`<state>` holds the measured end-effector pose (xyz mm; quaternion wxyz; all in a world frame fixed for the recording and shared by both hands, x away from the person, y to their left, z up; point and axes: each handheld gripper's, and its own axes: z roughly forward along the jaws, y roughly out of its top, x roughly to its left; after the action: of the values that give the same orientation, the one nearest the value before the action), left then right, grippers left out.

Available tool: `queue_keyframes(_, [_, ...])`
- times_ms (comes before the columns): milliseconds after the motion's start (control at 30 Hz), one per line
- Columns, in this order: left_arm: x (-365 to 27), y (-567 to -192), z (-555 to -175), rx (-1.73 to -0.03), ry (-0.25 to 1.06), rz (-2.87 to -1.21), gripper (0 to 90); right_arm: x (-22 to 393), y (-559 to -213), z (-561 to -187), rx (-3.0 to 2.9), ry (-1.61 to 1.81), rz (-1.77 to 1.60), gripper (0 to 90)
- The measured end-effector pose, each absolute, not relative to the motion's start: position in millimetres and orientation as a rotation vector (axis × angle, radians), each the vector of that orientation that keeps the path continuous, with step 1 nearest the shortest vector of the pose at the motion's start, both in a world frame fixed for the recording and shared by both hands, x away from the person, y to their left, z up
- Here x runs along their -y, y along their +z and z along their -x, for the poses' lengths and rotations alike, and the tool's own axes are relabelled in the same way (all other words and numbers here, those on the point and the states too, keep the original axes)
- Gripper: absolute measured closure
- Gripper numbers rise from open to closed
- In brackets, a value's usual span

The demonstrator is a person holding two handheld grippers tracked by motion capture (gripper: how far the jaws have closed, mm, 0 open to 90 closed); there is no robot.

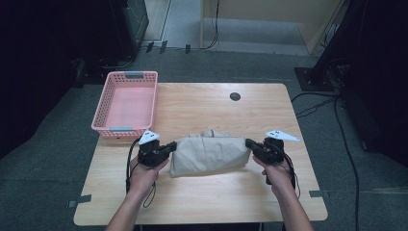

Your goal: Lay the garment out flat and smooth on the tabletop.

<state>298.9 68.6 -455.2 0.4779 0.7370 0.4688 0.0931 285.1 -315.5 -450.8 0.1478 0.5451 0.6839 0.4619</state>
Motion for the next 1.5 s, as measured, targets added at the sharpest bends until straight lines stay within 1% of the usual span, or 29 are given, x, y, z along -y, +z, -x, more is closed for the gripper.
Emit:
queue_keyframes(167, [-71.4, -451.7, -277.1, -1.087, 0.212, -1.783, 90.0, 320.3, -446.7, -256.9, -1.937, 1.369, -1.526, 90.0])
queue_keyframes(233, [-72.4, -452.1, -265.2, -1.048, 0.226, -1.792, 90.0, 320.5, -448.0, -245.0, -1.94, 1.356, -1.48, 90.0])
queue_keyframes(367, [-73.3, -460.5, -240.2, -0.988, 0.245, -1.805, 89.9, 320.8, -457.8, -220.1, -1.948, 1.32, -1.369, 90.0])
queue_keyframes(500, [-73.7, -473.8, -219.6, -0.947, 0.262, -1.831, 89.2, 321.1, -471.1, -196.9, -1.95, 1.313, -1.34, 90.0])
queue_keyframes(633, [-73.6, -488.8, -213.2, -0.957, 0.227, -1.872, 89.0, 319.8, -480.8, -182.2, -1.963, 1.322, -1.348, 90.0])
queue_keyframes(833, [-66.6, -507.3, -206.0, -0.969, 0.17, -1.958, 89.0, 313.4, -503.5, -172.3, -2.093, 1.177, -1.414, 90.0])
queue_keyframes(900, [-63.6, -513.1, -204.0, -0.98, 0.181, -2.009, 89.0, 312.7, -509.7, -169.6, -2.13, 1.133, -1.44, 90.0])
queue_keyframes(1000, [-59.3, -519.5, -206.1, -1.016, 0.199, -2.058, 89.1, 308.6, -518.2, -167.5, -2.184, 1.059, -1.443, 90.0])
queue_keyframes(1133, [-51.8, -520.7, -219.2, -1.058, 0.247, -2.08, 89.8, 301.6, -521.9, -177.5, -2.202, 1.016, -1.444, 90.0])
queue_keyframes(1333, [-44.4, -517.8, -252.1, -1.138, 0.312, -2.082, 90.0, 290.0, -519.6, -204.9, -2.171, 0.937, -1.457, 90.0])
queue_keyframes(1500, [-41.9, -517.3, -285.8, -1.223, 0.359, -2.049, 90.0, 283.2, -520.6, -235.0, -2.124, 0.931, -1.486, 90.0])
